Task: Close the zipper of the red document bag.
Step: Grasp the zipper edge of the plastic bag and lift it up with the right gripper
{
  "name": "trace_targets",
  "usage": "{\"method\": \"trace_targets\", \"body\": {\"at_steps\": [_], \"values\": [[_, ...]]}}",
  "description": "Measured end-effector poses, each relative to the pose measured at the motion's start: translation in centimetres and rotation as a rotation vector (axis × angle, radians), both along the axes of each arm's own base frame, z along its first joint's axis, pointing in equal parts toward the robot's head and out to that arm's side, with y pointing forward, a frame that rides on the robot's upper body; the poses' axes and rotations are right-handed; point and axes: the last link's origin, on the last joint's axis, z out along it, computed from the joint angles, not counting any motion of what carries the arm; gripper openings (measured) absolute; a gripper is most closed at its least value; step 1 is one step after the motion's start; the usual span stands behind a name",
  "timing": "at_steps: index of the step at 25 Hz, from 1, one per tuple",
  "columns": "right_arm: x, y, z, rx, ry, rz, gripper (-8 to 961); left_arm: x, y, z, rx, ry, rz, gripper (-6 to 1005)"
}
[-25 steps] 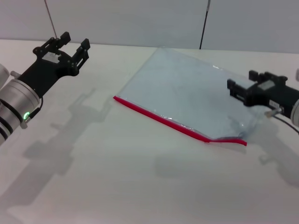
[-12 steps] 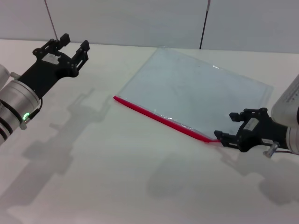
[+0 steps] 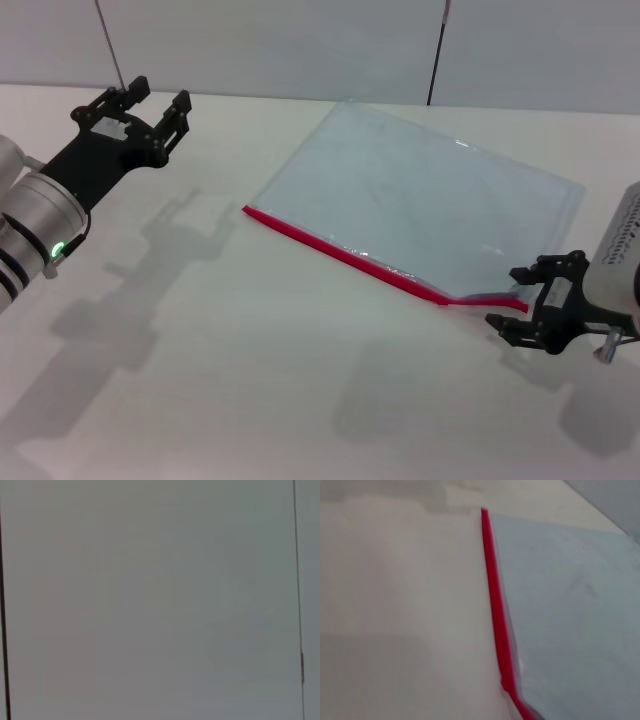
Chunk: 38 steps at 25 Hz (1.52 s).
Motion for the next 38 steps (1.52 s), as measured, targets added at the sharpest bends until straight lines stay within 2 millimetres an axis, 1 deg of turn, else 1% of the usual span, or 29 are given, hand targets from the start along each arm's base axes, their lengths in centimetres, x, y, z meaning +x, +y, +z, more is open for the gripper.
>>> {"method": "trace_targets", "body": {"at_steps": [3, 13, 23, 29, 38], "values": [[0.1, 0.3, 0.1, 0.004, -0.083, 0.039, 654, 0.0, 0.0, 0.0, 0.0, 0.001, 0.001, 555], [-0.7, 0.3, -0.3, 0.001, -0.186, 0.12, 653, -0.1, 0.1, 0.2, 0.008, 0.001, 0.004, 555], [-1.4, 1.1, -1.0, 0.045, -0.224, 0.17, 650, 0.0, 0.1, 0.2, 0.009, 0.0, 0.002, 554], [-0.9, 1.9, -1.6, 0.028, -0.239, 0.16, 648, 0.1, 0.1, 0.2, 0.009, -0.004, 0.0, 553], [-0.2, 2.6, -2.0, 0.04, -0.25, 0.147, 646, 0.1, 0.1, 0.2, 0.008, -0.008, 0.0, 551]]}}
